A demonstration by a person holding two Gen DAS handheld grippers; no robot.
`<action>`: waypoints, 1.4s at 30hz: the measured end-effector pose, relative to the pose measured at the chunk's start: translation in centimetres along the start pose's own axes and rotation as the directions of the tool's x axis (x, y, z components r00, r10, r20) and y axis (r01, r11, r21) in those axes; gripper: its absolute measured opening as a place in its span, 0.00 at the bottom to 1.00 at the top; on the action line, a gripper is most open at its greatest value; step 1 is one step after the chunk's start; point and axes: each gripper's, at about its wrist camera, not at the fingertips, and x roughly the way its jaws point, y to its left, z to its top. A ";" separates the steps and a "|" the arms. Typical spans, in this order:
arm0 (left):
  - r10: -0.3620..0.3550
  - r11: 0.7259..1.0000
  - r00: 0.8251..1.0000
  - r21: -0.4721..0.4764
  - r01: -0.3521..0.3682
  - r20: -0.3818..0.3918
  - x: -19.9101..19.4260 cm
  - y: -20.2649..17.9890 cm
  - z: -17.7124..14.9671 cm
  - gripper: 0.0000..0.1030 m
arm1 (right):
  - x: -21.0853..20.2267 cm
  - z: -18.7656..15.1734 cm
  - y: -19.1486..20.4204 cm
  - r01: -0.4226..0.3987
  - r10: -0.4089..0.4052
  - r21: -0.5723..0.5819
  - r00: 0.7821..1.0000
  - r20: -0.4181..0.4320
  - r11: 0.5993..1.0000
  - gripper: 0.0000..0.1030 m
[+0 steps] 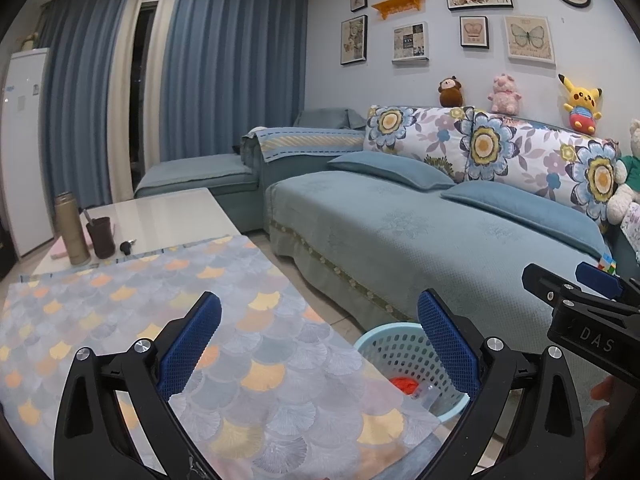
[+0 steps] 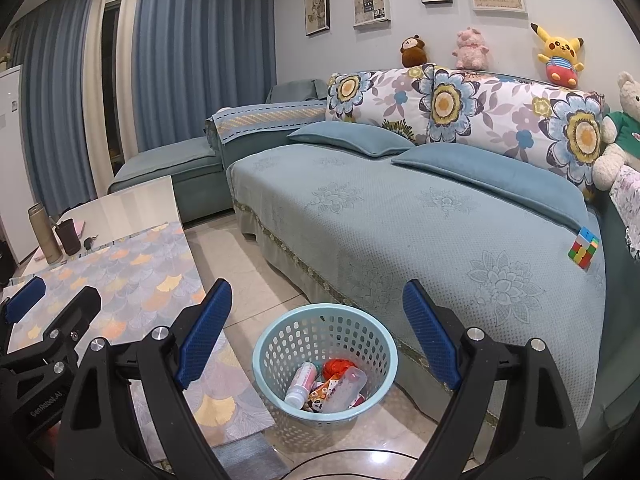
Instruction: Collect trash
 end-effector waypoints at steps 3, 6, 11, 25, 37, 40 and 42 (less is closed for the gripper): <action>-0.001 1.000 1.000 -0.001 0.001 0.001 -0.1 0.0 0.0 0.93 | 0.0 0.0 0.0 0.000 0.000 0.002 1.000 0.000 1.000 0.80; -0.003 1.000 1.000 -0.001 0.003 0.001 0.0 0.1 0.0 0.93 | 0.0 0.0 -0.1 0.001 -0.001 0.001 1.000 0.000 1.000 0.80; -0.002 1.000 1.000 0.000 0.002 0.000 0.0 0.0 0.0 0.93 | 0.0 -0.1 -0.3 0.001 -0.001 0.002 1.000 -0.001 1.000 0.80; -0.003 1.000 1.000 -0.003 0.003 0.000 -0.1 0.0 0.0 0.93 | -0.1 -0.1 -0.4 0.001 -0.001 0.004 1.000 -0.003 1.000 0.80; -0.001 1.000 1.000 -0.002 0.001 0.002 -0.1 -0.1 -0.1 0.93 | -0.3 -0.3 -0.6 0.002 -0.002 0.009 1.000 -0.005 1.000 0.80; 0.000 1.000 1.000 -0.003 0.000 0.002 -0.1 -0.1 -0.1 0.93 | -0.2 -0.3 -0.6 0.002 -0.002 0.008 1.000 -0.005 1.000 0.80; -0.002 1.000 1.000 -0.005 0.002 0.000 0.0 0.0 -0.1 0.93 | -0.2 -0.2 -0.6 0.001 -0.001 0.008 1.000 -0.005 1.000 0.80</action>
